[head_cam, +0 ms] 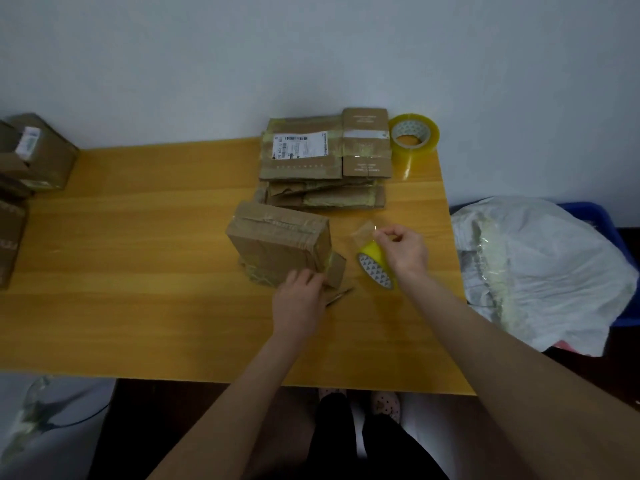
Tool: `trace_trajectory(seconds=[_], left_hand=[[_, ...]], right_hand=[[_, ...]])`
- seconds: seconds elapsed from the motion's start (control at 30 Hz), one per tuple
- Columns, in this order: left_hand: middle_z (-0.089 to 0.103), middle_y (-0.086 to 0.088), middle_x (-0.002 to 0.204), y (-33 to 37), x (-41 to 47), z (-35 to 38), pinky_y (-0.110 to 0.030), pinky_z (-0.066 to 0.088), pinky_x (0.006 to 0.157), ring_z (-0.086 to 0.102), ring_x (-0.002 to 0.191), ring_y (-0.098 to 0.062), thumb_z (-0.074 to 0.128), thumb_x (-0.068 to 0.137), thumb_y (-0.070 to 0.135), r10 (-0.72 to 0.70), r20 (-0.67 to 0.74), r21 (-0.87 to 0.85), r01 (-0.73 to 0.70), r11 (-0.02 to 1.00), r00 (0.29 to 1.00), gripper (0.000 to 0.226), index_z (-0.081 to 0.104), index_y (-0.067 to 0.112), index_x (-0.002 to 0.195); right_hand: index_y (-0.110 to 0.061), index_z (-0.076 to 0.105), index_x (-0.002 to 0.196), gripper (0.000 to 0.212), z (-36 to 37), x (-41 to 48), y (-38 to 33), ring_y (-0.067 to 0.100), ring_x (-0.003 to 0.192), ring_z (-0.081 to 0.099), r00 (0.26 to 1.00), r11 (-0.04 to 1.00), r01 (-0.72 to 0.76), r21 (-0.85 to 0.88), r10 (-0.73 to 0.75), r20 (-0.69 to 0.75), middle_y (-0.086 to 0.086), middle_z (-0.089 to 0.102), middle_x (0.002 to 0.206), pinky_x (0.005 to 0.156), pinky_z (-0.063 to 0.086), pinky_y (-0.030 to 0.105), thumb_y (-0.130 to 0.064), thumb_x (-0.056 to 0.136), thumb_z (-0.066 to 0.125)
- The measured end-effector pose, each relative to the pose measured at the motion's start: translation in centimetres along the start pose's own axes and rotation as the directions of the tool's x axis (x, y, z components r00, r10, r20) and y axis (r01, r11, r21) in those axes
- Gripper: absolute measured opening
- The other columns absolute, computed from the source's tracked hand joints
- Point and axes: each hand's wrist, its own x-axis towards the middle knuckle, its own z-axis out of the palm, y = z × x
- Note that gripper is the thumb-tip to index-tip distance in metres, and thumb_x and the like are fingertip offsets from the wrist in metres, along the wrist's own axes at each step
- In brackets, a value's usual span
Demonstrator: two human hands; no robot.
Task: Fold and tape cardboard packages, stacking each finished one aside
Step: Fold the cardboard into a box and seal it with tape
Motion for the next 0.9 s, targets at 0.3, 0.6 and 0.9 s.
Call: trace_trajectory(seconds=[0.3,0.6,0.9], left_hand=[[0.040,-0.010,0.143,0.4,6.8,-6.7,-0.047,0.024,0.112,0.029,0.137,-0.028,0.050,0.093,0.046,-0.348,-0.033,-0.044,0.347,0.937,0.937,0.058,0.038,0.018,0.142],[0.000,-0.013,0.160,0.7,6.7,-2.2,-0.069,0.002,0.109,-0.006,0.145,-0.040,0.033,0.103,0.032,-0.304,0.275,0.186,0.260,0.948,0.912,0.050,0.017,0.035,0.150],[0.015,-0.005,0.159,-4.3,3.0,-3.3,-0.061,0.001,0.115,0.000,0.148,-0.025,0.056,0.094,0.025,-0.104,0.148,-0.013,0.107,0.994,0.984,0.056,0.035,0.028,0.146]], right_hand=[[-0.028,0.065,0.090,0.004,1.4,0.0,-2.8,0.020,0.092,0.058,0.997,0.995,0.064,0.071,-0.061,-0.037,0.000,0.061,0.091,0.084,0.049,0.037,-0.031,0.091,0.062],[-0.027,0.064,0.090,0.004,3.0,0.4,-2.6,0.015,0.087,0.055,0.992,0.992,0.123,0.018,-0.123,-0.022,-0.002,0.061,0.089,0.074,0.042,0.028,-0.030,0.092,0.061],[-0.019,0.068,0.099,0.012,6.0,-0.9,-5.2,0.012,0.090,0.055,0.966,0.966,0.239,0.099,-0.247,0.078,-0.005,0.061,0.092,0.073,0.039,0.023,-0.026,0.094,0.060]])
